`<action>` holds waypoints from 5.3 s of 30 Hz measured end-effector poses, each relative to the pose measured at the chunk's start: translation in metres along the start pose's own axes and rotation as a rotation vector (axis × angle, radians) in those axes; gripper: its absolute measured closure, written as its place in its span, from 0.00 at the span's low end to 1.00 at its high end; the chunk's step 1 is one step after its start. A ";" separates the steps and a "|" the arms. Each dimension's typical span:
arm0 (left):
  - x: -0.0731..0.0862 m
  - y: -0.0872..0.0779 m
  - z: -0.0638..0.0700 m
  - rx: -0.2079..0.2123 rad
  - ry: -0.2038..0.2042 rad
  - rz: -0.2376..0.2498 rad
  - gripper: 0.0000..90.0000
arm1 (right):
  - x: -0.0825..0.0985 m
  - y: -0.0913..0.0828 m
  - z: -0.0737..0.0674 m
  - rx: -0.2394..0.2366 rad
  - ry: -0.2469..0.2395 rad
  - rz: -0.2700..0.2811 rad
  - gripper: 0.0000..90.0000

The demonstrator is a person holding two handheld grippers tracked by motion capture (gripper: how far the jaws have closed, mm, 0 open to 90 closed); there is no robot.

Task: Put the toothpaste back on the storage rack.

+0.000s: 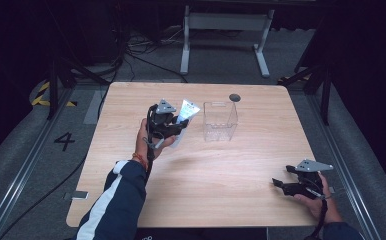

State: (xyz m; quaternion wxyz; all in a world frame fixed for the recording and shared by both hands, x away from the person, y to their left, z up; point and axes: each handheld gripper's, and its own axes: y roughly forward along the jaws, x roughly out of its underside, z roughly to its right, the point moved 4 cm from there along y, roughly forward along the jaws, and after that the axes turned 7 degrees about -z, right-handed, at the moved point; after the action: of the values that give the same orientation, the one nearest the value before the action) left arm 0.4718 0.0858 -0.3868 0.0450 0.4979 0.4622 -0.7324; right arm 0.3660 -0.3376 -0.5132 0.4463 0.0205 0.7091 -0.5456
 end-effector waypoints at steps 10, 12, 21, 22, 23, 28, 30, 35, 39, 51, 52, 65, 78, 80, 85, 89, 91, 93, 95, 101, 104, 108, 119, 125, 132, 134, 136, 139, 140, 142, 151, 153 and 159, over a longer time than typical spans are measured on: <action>-0.028 0.008 -0.002 0.021 0.028 0.029 0.77 | 0.000 0.000 0.000 0.000 0.000 0.000 0.22; -0.030 0.009 -0.001 0.020 0.032 0.028 0.77 | 0.000 0.000 0.000 0.000 0.000 0.000 0.22; -0.051 0.016 0.005 0.039 0.040 0.080 0.77 | 0.000 0.000 0.000 0.000 0.000 0.000 0.22; -0.055 0.017 0.006 0.043 0.044 0.083 0.77 | 0.000 0.000 0.000 0.000 0.000 0.000 0.22; -0.057 0.018 0.006 0.046 0.043 0.082 0.77 | 0.000 0.000 0.000 0.000 0.000 0.000 0.22; -0.072 0.027 0.012 0.058 0.057 0.101 0.77 | 0.000 0.000 0.000 0.000 -0.001 0.001 0.22; -0.076 0.030 0.014 0.059 0.055 0.106 0.77 | 0.000 0.000 0.000 0.001 -0.001 0.001 0.22; -0.081 0.042 0.014 0.071 0.073 0.104 0.77 | 0.000 0.000 0.000 0.001 -0.002 0.001 0.22; -0.084 0.051 0.013 0.079 0.053 0.126 0.77 | 0.000 0.000 0.000 0.001 -0.002 0.001 0.22; -0.097 0.072 0.019 0.089 0.060 0.152 0.77 | 0.000 0.000 0.000 0.002 -0.003 0.000 0.22; -0.097 0.074 0.019 0.093 0.061 0.151 0.77 | 0.000 0.000 0.000 0.002 -0.003 0.000 0.22; -0.093 0.102 0.015 0.076 0.052 0.162 0.77 | 0.000 0.000 0.000 0.002 -0.003 0.000 0.22; -0.078 0.114 0.022 0.088 0.071 0.154 0.77 | 0.000 0.000 0.000 0.002 -0.006 0.001 0.23; -0.073 0.117 0.023 0.095 0.075 0.143 0.77 | 0.000 0.000 0.000 0.002 -0.006 0.001 0.23; -0.066 0.118 0.024 0.093 0.082 0.132 0.76 | 0.000 0.000 0.000 0.000 -0.003 0.001 0.23; -0.061 0.118 0.027 0.095 0.102 0.117 0.76 | 0.000 0.000 0.000 0.000 -0.001 0.001 0.23; -0.059 0.118 0.028 0.096 0.104 0.118 0.76 | 0.000 0.000 0.000 -0.001 -0.001 0.001 0.23; -0.058 0.118 0.029 0.094 0.113 0.115 0.76 | 0.000 0.000 0.000 -0.001 -0.002 0.000 0.23; -0.057 0.119 0.031 0.097 0.121 0.107 0.76 | 0.000 0.000 0.000 -0.001 -0.002 0.000 0.23; -0.053 0.122 0.033 0.090 0.138 0.078 0.76 | 0.000 0.000 0.000 -0.001 -0.002 0.001 0.23; -0.052 0.125 0.034 0.086 0.152 0.063 0.76 | 0.000 0.000 0.000 -0.001 -0.003 0.001 0.23; -0.050 0.129 0.034 0.077 0.178 0.019 0.75 | 0.000 0.000 0.000 -0.001 -0.003 0.001 0.23; -0.045 0.137 0.034 0.059 0.194 -0.069 0.74 | 0.000 0.000 0.000 -0.001 -0.003 0.001 0.23; -0.044 0.139 0.032 0.063 0.184 -0.078 0.73 | 0.000 0.000 0.000 -0.001 -0.004 0.001 0.23; -0.044 0.140 0.037 0.059 0.181 -0.079 0.71 | 0.000 0.000 0.000 -0.001 -0.004 0.001 0.23; -0.044 0.140 0.037 0.059 0.181 -0.075 0.70 | 0.000 0.000 0.000 -0.001 -0.004 0.001 0.23; -0.045 0.138 0.037 0.060 0.174 -0.067 0.68 | 0.000 0.000 0.000 -0.001 -0.004 0.001 0.23; -0.047 0.134 0.035 0.049 0.169 -0.049 0.62 | 0.000 0.000 0.000 -0.001 -0.004 0.001 0.23; -0.047 0.133 0.035 0.054 0.159 -0.045 0.63 | 0.000 0.000 0.000 -0.001 -0.004 0.001 0.23; -0.047 0.132 0.034 0.056 0.161 -0.046 0.63 | 0.000 0.000 0.000 -0.001 -0.004 0.001 0.23; -0.051 0.116 0.035 0.042 0.181 -0.029 0.58 | 0.000 0.000 0.000 -0.001 -0.003 0.001 0.23; -0.053 0.110 0.034 0.030 0.195 -0.028 0.58 | 0.000 0.000 0.000 -0.001 -0.003 0.001 0.23; -0.054 0.096 0.035 0.028 0.202 -0.017 0.57 | 0.000 0.000 0.000 -0.001 -0.003 0.001 0.23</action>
State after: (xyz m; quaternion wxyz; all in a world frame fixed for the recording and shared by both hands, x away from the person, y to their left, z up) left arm 0.5254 -0.0150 -0.4037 -0.0150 0.5656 0.4583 -0.6854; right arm 0.3662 -0.3371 -0.5132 0.4474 0.0196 0.7088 -0.5450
